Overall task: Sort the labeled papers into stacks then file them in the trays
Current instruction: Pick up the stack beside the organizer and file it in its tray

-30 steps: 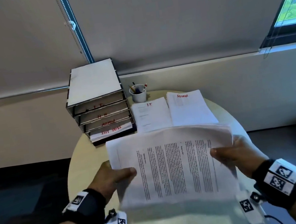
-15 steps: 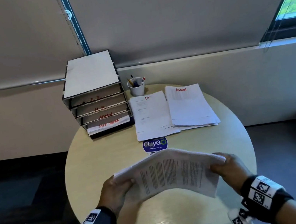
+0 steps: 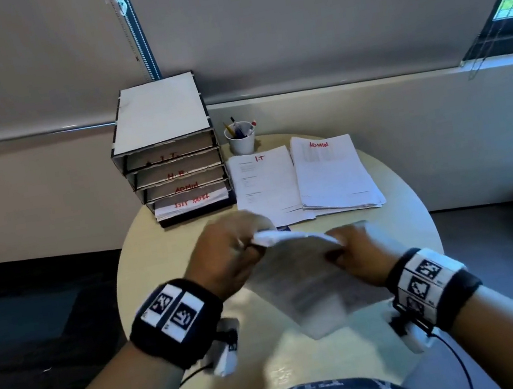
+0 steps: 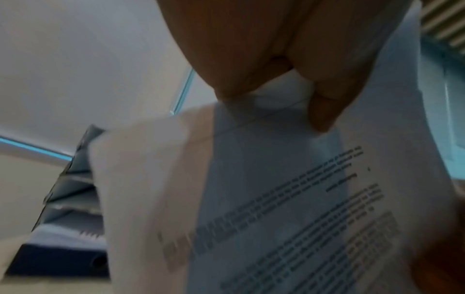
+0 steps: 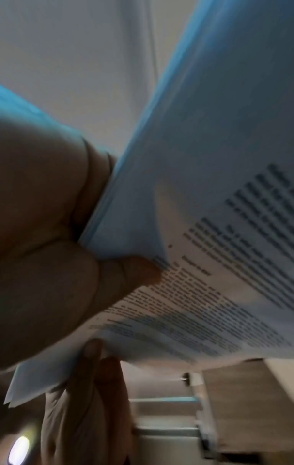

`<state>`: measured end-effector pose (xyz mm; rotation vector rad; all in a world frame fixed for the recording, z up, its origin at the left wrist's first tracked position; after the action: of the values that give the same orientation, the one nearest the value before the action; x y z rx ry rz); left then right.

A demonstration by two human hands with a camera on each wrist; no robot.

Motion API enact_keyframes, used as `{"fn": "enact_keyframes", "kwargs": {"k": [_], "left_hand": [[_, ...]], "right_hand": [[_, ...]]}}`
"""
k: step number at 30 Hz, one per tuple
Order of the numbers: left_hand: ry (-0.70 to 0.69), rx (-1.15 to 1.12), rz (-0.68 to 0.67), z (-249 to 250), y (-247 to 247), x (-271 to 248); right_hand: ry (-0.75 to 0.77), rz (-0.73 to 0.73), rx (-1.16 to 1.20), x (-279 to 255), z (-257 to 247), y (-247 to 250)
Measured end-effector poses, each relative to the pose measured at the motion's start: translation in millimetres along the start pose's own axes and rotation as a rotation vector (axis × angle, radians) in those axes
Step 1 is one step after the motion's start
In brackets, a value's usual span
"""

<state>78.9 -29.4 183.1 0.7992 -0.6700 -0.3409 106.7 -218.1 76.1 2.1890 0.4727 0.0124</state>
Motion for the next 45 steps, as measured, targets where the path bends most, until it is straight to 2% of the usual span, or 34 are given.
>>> {"fn": "enact_keyframes", "kwargs": {"k": [1,3,4,5,6,7,8,9,10,14,16,18,21,24,27,30,34,40,45], "left_hand": [[0.04,0.063,0.11,-3.1,15.8,5.9],[0.302,0.075,0.365,-41.4,42.8,-5.8],[0.46,-0.042,0.443,-66.3,47.0,-19.1],[0.58,-0.266,0.451,-88.3,39.4,-29.4],[0.645,-0.532,0.407,-100.7,23.6,-35.6],[0.662,-0.772,0.325,-101.3,4.5,-38.0],[0.654,-0.918,0.227,-95.3,-12.1,-37.7],[0.634,-0.975,0.15,-84.9,-23.4,-36.5],[0.625,-0.947,0.13,-76.6,-28.7,-35.9],[0.653,-0.802,0.331,-70.4,-39.9,-49.8],[0.73,-0.793,0.347,-81.7,-61.0,-71.1],[0.816,-0.784,0.274,-96.5,-90.0,-97.5],[0.999,-0.762,0.174,-111.5,-125.3,-133.5],[1.036,-0.69,0.082,-117.4,-142.4,-142.1],[1.099,-0.737,0.101,-123.2,-131.2,-132.2],[1.097,-0.809,0.162,-138.9,-107.8,-122.8],[1.108,-1.068,0.293,-185.9,-75.2,-130.2],[1.265,-1.219,0.238,-268.6,-60.7,-162.7],[1.239,-1.292,0.232,-303.4,-52.4,-161.3]], "right_hand": [[-0.016,0.017,0.136,4.0,0.3,4.0],[-0.059,0.068,0.342,5.3,2.1,17.0],[-0.059,0.109,0.429,4.2,3.1,26.3],[-0.063,0.143,0.529,1.0,3.5,35.8],[-0.064,0.156,0.654,-1.4,3.8,41.5],[-0.048,0.157,0.78,-2.7,1.7,44.9],[-0.025,0.173,0.873,-3.5,-1.1,48.3],[0.004,0.198,0.928,-4.3,-6.9,52.1],[0.035,0.229,0.961,-4.5,-11.0,53.5],[0.135,0.318,0.904,-9.9,-15.0,49.2],[0.087,0.286,0.848,-10.0,-0.2,32.9],[-0.034,0.236,0.792,-9.7,31.9,1.8],[-0.17,0.023,0.661,-14.1,71.4,-59.9],[-0.259,-0.083,0.584,-14.7,101.1,-92.6],[-0.246,-0.136,0.496,0.4,84.5,-84.2],[-0.219,-0.187,0.675,22.4,53.3,-73.6],[-0.249,-0.354,0.939,51.6,24.3,-102.4],[-0.427,-0.335,1.014,109.1,5.1,-159.1],[-0.454,-0.288,1.01,140.3,-3.1,-163.9]]}}
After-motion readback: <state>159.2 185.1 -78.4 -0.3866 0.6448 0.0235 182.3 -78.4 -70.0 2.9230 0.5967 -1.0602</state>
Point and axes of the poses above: each hand's wrist, its own x-axis towards the middle knuckle, its own y-axis out of the back of the hand, z = x × y, the point moved 9 cm from there along x, towards the middle knuckle, and after that the axes turned 5 degrees about -z, right-handed, at the moved point
